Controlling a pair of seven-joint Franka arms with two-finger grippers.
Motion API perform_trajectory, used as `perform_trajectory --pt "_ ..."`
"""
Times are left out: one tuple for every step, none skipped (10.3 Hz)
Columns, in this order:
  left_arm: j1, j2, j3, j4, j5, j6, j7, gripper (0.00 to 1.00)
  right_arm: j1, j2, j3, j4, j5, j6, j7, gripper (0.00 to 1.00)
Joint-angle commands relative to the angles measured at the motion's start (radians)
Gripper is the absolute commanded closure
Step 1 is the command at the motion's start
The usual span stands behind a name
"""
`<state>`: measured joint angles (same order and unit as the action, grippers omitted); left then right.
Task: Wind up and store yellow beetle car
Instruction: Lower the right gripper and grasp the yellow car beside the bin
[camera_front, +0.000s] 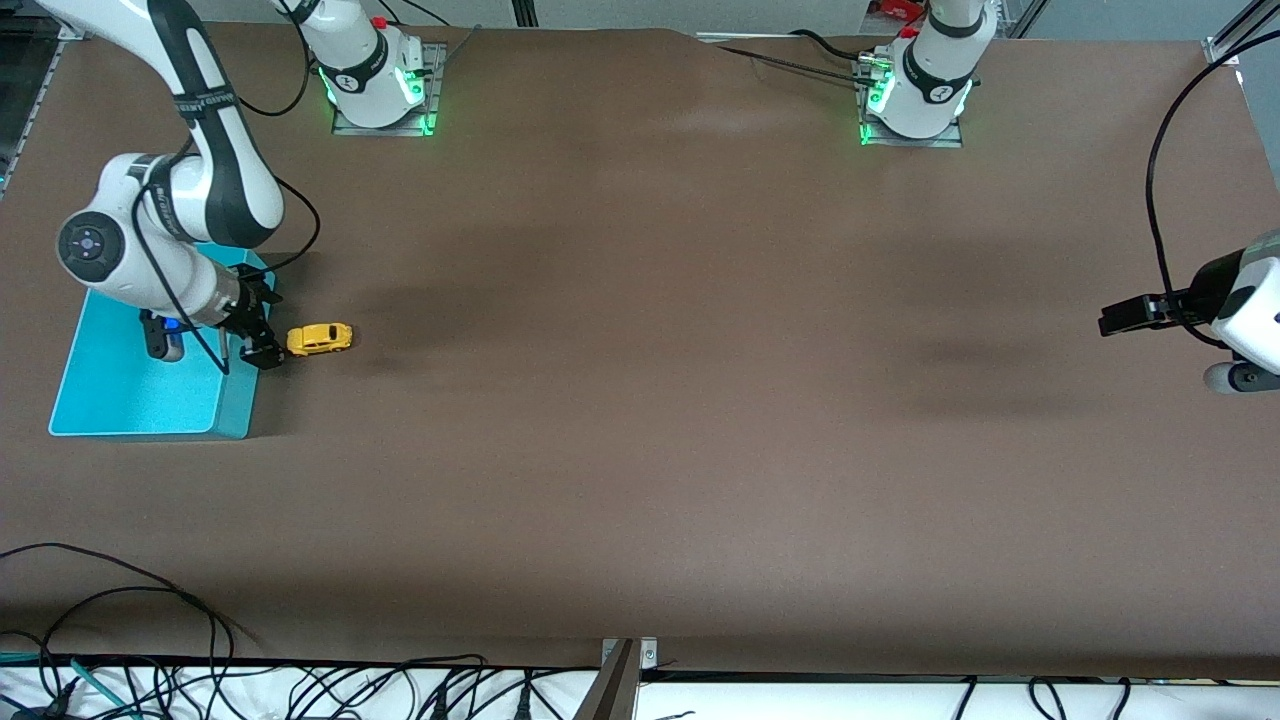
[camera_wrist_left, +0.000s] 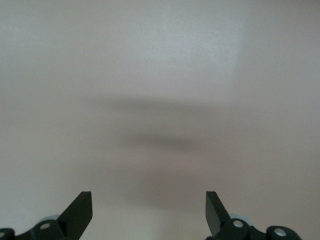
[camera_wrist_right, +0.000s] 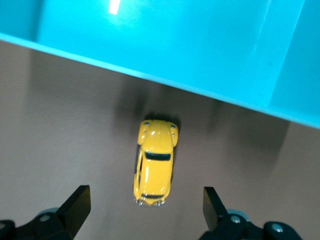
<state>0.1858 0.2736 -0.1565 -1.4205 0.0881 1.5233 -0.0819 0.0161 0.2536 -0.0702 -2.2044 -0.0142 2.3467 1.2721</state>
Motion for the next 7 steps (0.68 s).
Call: perform_trajectory --pt "-0.008 0.003 0.002 0.0 0.03 -0.005 0.025 0.0 -0.002 0.016 0.003 -0.069 -0.006 0.125 0.067 0.0" --pt "-0.005 0.009 0.003 0.003 0.028 0.001 0.025 0.0 -0.002 0.036 0.004 -0.077 -0.007 0.149 0.087 0.0" --pt "0.003 0.012 0.003 0.003 0.035 0.02 0.027 0.0 -0.002 0.052 0.004 -0.077 -0.006 0.155 0.095 0.0" --pt "0.004 0.01 0.005 0.003 0.036 0.024 0.027 0.0 -0.002 0.067 0.004 -0.083 -0.006 0.18 0.096 0.0" --pt "0.004 0.012 0.005 0.005 0.036 0.026 0.031 0.0 0.001 0.073 0.004 -0.089 -0.007 0.2 0.096 0.0" --pt "0.001 0.016 0.005 0.003 0.035 0.026 0.034 0.0 0.001 0.084 0.004 -0.092 -0.006 0.209 0.096 0.0" --pt "0.0 0.024 0.005 0.003 0.033 0.026 0.037 0.0 0.001 0.095 0.004 -0.092 -0.007 0.217 0.096 0.02"
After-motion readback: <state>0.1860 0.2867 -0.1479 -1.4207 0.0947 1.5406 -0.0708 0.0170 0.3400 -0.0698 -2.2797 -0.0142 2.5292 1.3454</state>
